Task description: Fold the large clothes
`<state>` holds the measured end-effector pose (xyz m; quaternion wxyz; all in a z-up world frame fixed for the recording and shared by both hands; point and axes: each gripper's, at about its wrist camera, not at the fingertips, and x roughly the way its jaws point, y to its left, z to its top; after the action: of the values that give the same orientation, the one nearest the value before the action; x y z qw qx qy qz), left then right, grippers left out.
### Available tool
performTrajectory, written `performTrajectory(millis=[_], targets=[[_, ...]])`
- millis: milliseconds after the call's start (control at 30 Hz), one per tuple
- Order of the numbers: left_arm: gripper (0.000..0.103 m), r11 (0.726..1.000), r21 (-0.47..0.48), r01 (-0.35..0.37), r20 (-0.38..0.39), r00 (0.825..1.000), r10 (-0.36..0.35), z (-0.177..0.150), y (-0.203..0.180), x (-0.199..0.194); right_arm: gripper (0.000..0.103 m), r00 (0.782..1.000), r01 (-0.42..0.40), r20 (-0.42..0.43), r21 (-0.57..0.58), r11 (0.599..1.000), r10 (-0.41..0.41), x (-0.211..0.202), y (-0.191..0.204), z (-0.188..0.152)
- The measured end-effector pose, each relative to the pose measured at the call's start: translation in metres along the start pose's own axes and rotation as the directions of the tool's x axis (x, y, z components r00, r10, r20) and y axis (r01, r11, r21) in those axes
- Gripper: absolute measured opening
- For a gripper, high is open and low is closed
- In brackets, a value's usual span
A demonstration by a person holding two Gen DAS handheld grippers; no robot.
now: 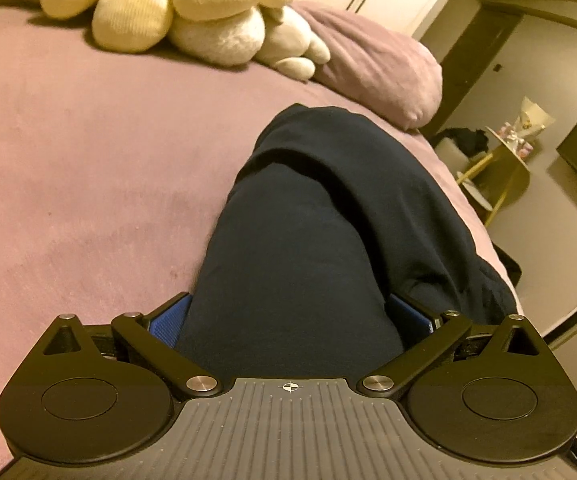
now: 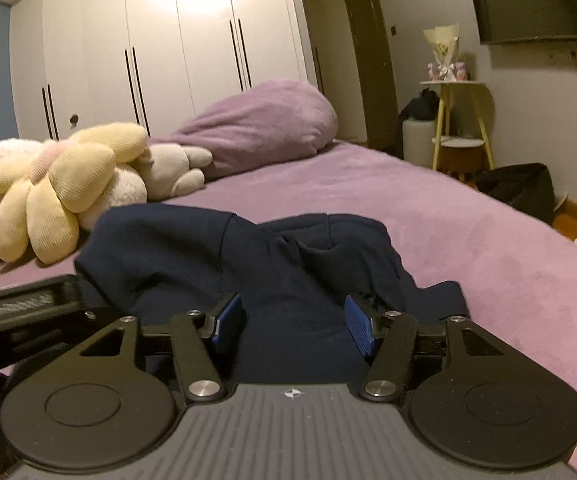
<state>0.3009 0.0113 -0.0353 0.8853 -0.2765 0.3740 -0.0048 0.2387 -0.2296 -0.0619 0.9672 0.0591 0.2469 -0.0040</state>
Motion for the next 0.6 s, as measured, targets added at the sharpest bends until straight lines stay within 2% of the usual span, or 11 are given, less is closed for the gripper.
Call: performTrajectory(millis=[100,167,233,267,300,367,433,500,533,600], targets=[[0.103,0.998,-0.037,0.042,-0.069,0.997,-0.045,0.013,0.007,-0.008,0.058,1.000,-0.011,-0.027,0.000,1.000,0.011,0.003,0.000,0.008],[0.103,0.993,-0.072,0.095,-0.136,0.985,-0.104,0.025,0.021,-0.018,0.059,0.997,-0.048,-0.056,0.037,0.998,0.050,-0.002,-0.007,0.017],[0.103,0.988,-0.087,0.126,-0.161,0.977,-0.139,0.035,0.038,-0.032,0.063,0.990,-0.094,-0.102,0.083,0.992,0.102,-0.014,-0.018,0.032],[0.103,0.987,-0.080,0.138,-0.164,0.975,-0.149,0.038,0.045,-0.039,0.074,0.988,-0.096,-0.112,0.090,0.991,0.106,-0.025,-0.024,0.038],[0.103,0.986,-0.070,0.151,-0.166,0.973,-0.160,0.042,0.052,-0.046,0.103,0.991,-0.052,-0.117,0.087,0.995,0.062,-0.036,-0.030,0.042],[0.103,0.982,-0.058,0.182,-0.174,0.966,-0.190,0.045,0.061,-0.055,0.102,0.995,0.014,-0.101,0.086,0.996,-0.005,-0.057,-0.051,0.044],[0.103,0.975,-0.056,0.215,-0.206,0.953,-0.222,0.044,0.066,-0.055,0.102,0.990,0.009,-0.143,0.152,0.988,0.013,-0.070,-0.083,0.042],[0.103,0.966,-0.058,0.252,-0.236,0.937,-0.259,0.040,0.068,-0.051,0.100,0.968,-0.005,-0.241,0.285,0.959,0.077,-0.067,-0.119,0.035],[0.103,0.962,-0.068,0.264,-0.241,0.931,-0.272,0.037,0.069,-0.049,0.095,0.953,-0.019,-0.276,0.347,0.938,0.122,-0.063,-0.132,0.030],[0.103,0.951,-0.129,0.279,-0.257,0.917,-0.304,0.034,0.076,-0.041,0.093,0.922,-0.037,-0.324,0.469,0.883,0.211,-0.053,-0.152,0.018]])
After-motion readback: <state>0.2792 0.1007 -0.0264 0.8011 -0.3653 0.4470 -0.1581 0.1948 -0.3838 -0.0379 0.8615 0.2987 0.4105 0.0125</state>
